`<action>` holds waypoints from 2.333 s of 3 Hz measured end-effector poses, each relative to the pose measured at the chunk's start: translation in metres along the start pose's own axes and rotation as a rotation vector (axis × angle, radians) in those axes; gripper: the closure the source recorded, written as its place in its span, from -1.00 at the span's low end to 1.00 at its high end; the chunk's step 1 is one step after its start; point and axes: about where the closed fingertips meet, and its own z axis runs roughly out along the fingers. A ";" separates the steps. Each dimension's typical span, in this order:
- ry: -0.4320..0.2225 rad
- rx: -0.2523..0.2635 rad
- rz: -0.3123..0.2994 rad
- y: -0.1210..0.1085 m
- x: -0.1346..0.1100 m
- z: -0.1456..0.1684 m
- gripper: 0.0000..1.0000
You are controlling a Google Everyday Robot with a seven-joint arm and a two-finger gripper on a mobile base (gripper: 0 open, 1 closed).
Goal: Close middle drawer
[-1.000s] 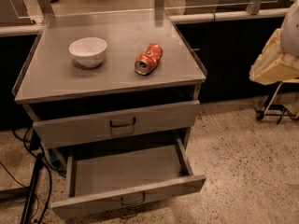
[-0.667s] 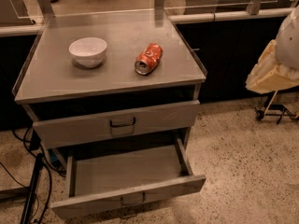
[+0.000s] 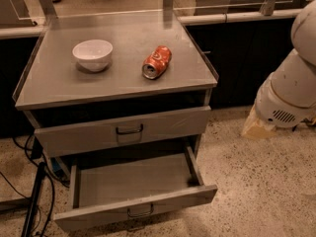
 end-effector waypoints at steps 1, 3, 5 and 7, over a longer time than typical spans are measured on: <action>0.000 0.000 0.000 0.000 0.000 0.000 1.00; 0.065 -0.140 0.021 0.049 0.011 0.115 1.00; 0.118 -0.262 0.050 0.077 0.009 0.207 1.00; 0.129 -0.310 0.061 0.083 0.009 0.233 1.00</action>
Offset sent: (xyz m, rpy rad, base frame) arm -0.0309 0.0103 -0.0856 0.0509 0.1273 -0.0072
